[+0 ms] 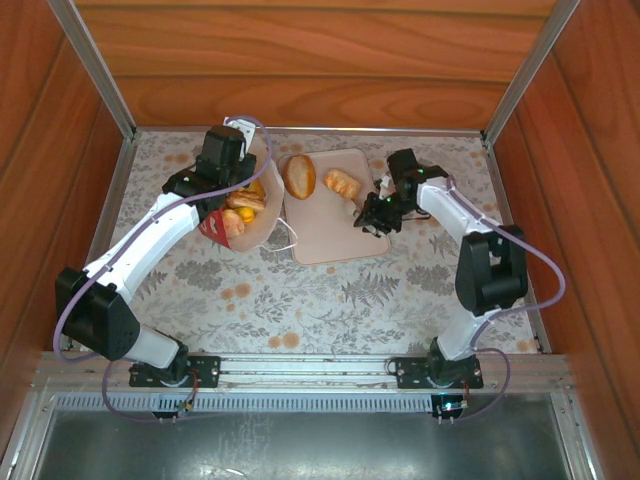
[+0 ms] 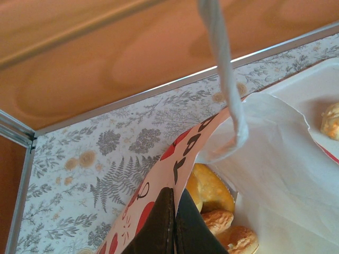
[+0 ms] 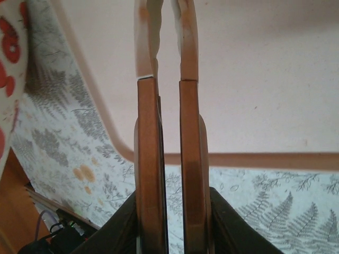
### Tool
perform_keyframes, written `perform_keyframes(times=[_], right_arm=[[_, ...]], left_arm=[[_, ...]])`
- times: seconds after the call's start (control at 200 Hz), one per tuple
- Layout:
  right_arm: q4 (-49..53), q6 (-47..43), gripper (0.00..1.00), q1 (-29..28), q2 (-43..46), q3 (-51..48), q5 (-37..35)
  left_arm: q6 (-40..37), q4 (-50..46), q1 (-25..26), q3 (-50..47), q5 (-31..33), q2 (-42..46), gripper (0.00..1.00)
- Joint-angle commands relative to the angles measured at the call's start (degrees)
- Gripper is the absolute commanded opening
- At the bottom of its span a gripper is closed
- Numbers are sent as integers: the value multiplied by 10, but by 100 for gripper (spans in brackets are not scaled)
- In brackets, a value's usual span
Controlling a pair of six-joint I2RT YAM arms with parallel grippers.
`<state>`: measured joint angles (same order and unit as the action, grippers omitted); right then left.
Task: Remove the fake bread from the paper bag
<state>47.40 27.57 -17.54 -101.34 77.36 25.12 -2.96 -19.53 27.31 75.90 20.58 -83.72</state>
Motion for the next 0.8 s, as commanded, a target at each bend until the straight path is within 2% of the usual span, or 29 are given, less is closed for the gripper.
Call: perform_keyframes(times=[0.0, 0.58, 0.795], right_arm=[[2, -4, 30, 1, -17, 32, -6], [54, -27, 30, 7, -113, 196, -70], [66, -36, 32, 7, -87, 191, -73]], left_arm=[[5, 10, -3, 9, 8, 5, 0], [-7, 9, -4, 21, 15, -4, 0], [-8, 10, -3, 21, 17, -1, 0]])
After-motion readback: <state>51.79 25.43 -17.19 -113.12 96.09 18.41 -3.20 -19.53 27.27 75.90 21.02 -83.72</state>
